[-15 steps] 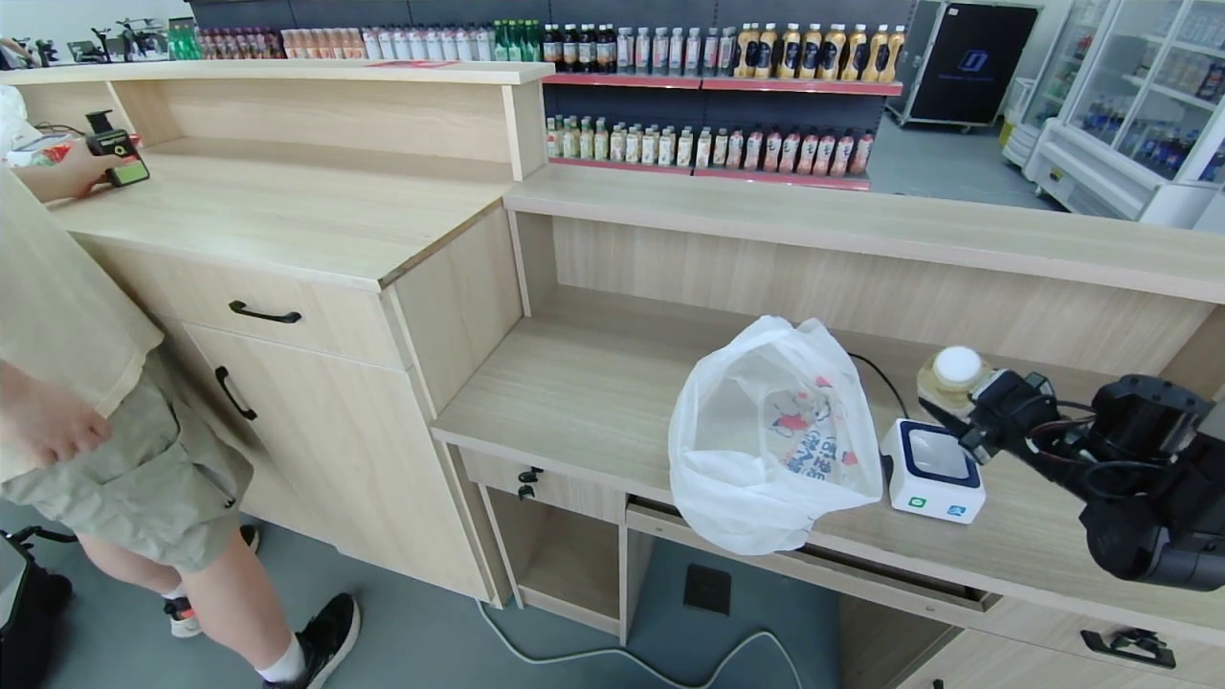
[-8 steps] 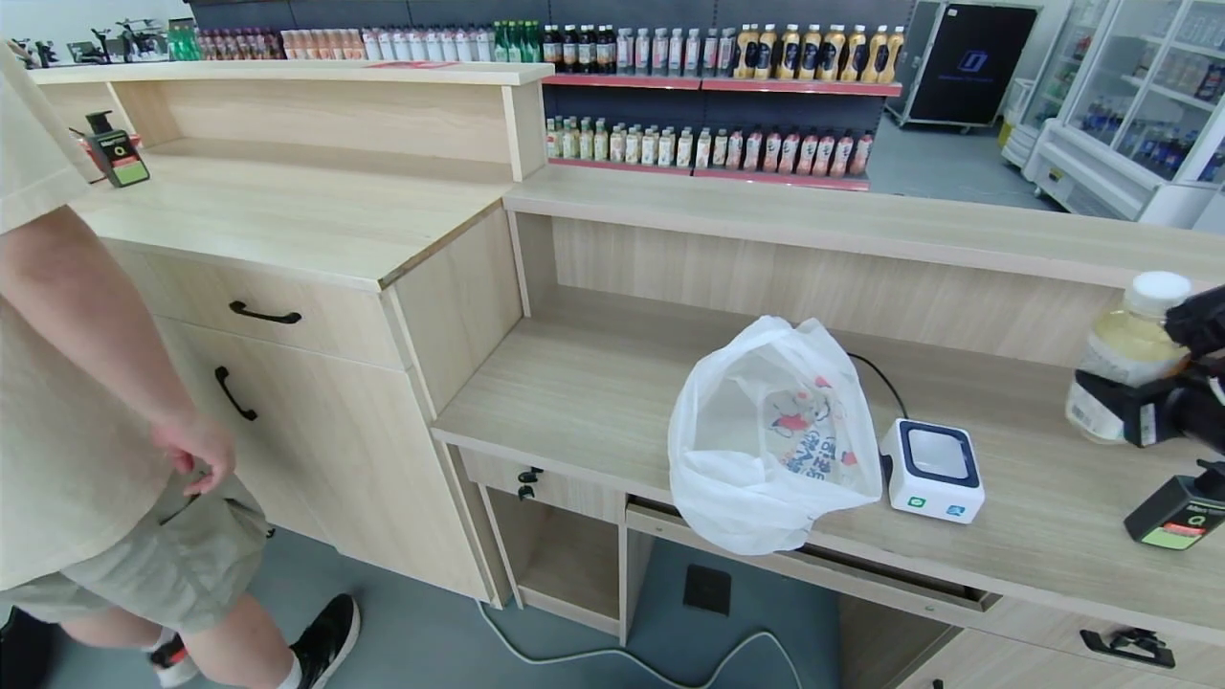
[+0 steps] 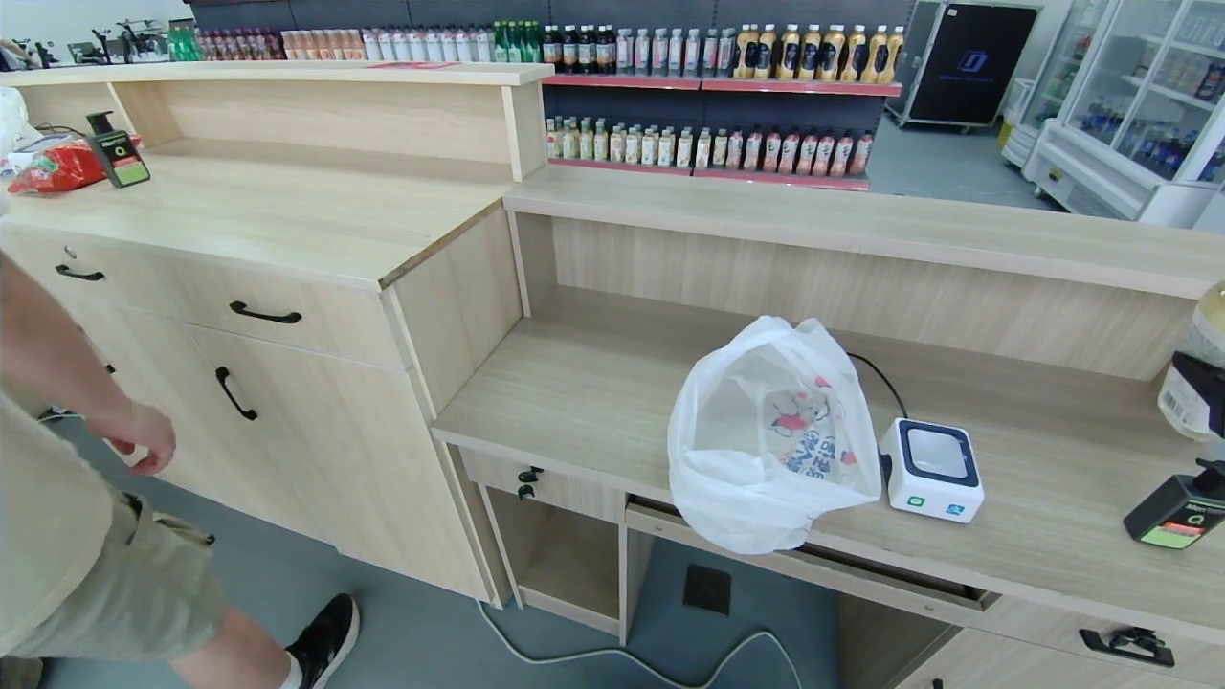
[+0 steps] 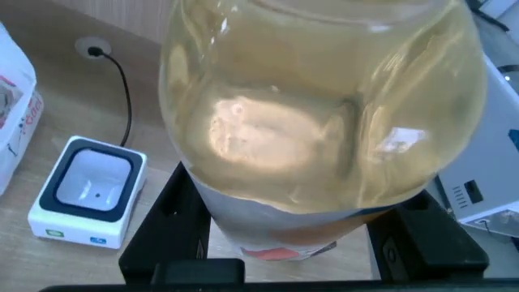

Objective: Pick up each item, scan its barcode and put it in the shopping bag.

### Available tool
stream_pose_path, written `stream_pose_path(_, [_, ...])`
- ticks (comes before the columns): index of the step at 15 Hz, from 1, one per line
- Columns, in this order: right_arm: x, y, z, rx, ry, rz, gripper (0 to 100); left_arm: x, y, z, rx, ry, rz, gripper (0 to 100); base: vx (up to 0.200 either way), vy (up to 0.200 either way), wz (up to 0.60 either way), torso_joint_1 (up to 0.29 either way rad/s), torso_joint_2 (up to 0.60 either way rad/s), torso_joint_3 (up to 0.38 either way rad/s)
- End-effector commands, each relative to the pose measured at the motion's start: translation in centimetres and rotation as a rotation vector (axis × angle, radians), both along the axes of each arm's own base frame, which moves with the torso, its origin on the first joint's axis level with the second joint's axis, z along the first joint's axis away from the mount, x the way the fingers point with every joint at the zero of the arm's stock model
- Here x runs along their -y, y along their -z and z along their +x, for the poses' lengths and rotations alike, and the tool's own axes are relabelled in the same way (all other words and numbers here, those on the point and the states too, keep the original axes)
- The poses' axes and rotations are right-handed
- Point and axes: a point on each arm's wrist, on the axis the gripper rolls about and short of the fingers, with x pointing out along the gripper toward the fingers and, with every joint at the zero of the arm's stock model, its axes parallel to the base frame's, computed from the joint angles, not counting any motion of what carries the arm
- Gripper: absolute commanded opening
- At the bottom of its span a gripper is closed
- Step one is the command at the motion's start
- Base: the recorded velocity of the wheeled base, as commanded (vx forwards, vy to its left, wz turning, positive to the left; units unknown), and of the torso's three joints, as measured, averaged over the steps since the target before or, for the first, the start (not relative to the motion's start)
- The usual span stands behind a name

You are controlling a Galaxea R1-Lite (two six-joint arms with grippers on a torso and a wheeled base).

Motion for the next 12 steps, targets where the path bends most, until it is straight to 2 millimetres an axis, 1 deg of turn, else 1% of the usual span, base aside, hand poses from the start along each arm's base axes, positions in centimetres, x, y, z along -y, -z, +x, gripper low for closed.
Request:
stream_pose_path(1, [-0.8,0.0,0.6,0.027,-0.018,-0.010,0,0.0,0.0,0.0,0.000,-0.001,0.000,0,0.000,0.000,0.60,-0.002,0.00,0.002])
stream_pose_path(3, [-3.1,-0.3,2.5,0.086,-0.005,0.010,0,0.0,0.0,0.0,0.000,-0.001,0.000,0,0.000,0.000,0.60,0.002,0.00,0.000])
stream_pose_path(4, [-3.6,-0.3,2.8,0.086,-0.016,0.011,0,0.0,0.0,0.0,0.000,0.000,0.000,0,0.000,0.000,0.60,-0.002,0.00,0.007])
stream_pose_path(5, [-4.5,-0.5,3.5,0.112,-0.052,0.013,0,0.0,0.0,0.0,0.000,-0.001,0.000,0,0.000,0.000,0.60,0.002,0.01,0.002])
stream_pose_path(6, [-4.8,-1.2,4.5,0.144,-0.078,0.037,0,0.0,0.0,0.0,0.000,-0.001,0.000,0,0.000,0.000,0.60,0.002,0.01,0.002])
stream_pose_path(7, [-4.8,-1.2,5.6,0.162,-0.094,0.114,0,0.0,0.0,0.0,0.000,-0.001,0.000,0,0.000,0.000,0.00,0.000,0.00,0.000])
stream_pose_path(9, [-4.7,-0.1,6.5,0.137,-0.096,0.183,0,0.0,0.0,0.0,0.000,-0.001,0.000,0,0.000,0.000,0.00,0.000,0.00,0.000])
stream_pose_path(10, [-4.6,1.8,7.1,0.081,-0.091,0.237,0,0.0,0.0,0.0,0.000,-0.001,0.000,0,0.000,0.000,0.00,0.000,0.00,0.000])
stream_pose_path(11, [-5.0,3.4,7.8,0.035,-0.102,0.279,0,0.0,0.0,0.0,0.000,-0.001,0.000,0,0.000,0.000,0.00,0.000,0.00,0.000])
stream_pose_path(12, [-5.1,4.1,8.3,0.015,-0.104,0.296,0,0.0,0.0,0.0,0.000,-0.001,0.000,0,0.000,0.000,0.00,0.000,0.00,0.000])
